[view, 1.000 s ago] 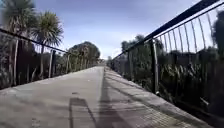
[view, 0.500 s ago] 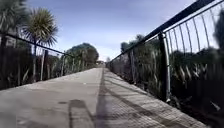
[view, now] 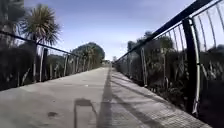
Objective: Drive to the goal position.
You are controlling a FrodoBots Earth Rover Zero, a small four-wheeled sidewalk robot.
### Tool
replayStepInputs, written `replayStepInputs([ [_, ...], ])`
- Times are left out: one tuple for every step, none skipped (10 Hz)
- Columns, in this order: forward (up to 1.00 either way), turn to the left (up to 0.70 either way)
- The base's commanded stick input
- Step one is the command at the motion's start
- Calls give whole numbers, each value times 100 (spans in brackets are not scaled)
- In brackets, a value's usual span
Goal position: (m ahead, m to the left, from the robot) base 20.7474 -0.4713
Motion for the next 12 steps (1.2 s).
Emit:
replayStepInputs([
  [100, 0],
  [100, 0],
  [100, 0],
  [100, 0],
  [100, 0],
  [100, 0],
  [100, 0],
  [100, 0],
  [100, 0],
  [100, 0],
  [100, 0],
  [100, 0],
])
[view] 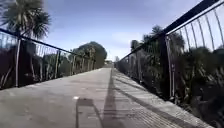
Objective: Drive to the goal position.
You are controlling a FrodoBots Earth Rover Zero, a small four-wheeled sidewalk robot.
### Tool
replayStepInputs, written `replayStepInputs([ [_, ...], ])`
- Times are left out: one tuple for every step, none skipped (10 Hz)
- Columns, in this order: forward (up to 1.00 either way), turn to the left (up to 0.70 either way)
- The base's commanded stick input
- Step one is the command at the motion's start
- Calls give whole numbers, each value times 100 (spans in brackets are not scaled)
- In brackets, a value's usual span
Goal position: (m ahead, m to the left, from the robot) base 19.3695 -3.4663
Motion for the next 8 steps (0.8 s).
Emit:
replayStepInputs([
  [100, 0],
  [100, 0],
  [100, 0],
  [100, 0],
  [100, 0],
  [100, 0],
  [100, 27],
  [100, 27],
])
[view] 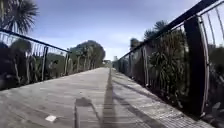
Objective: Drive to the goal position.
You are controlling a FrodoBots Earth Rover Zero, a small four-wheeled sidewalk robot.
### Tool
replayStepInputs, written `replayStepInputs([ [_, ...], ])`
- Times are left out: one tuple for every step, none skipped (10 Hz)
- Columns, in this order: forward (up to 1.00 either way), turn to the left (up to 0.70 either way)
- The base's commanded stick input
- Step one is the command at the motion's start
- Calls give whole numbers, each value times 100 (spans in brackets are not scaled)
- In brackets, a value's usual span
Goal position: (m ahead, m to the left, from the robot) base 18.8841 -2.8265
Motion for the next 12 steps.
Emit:
replayStepInputs([
  [100, 0],
  [100, 0],
  [100, 0],
  [100, 0],
  [100, 0],
  [100, 0],
  [100, 0],
  [100, 0],
  [100, 0],
  [100, 0],
  [100, 0],
  [100, 0],
])
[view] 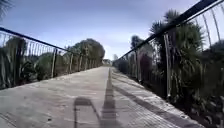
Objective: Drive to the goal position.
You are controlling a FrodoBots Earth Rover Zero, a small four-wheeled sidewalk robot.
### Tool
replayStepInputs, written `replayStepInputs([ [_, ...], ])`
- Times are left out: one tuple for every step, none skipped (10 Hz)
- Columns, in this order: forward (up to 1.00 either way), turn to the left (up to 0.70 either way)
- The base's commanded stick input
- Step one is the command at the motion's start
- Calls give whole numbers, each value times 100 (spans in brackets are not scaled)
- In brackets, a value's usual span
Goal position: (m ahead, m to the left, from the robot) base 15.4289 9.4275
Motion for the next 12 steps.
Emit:
replayStepInputs([
  [100, 0],
  [100, 0],
  [100, 0],
  [100, 10],
  [100, 27],
  [100, 27],
  [100, 17],
  [100, 1],
  [100, 0],
  [100, 0],
  [100, 0],
  [100, 0],
])
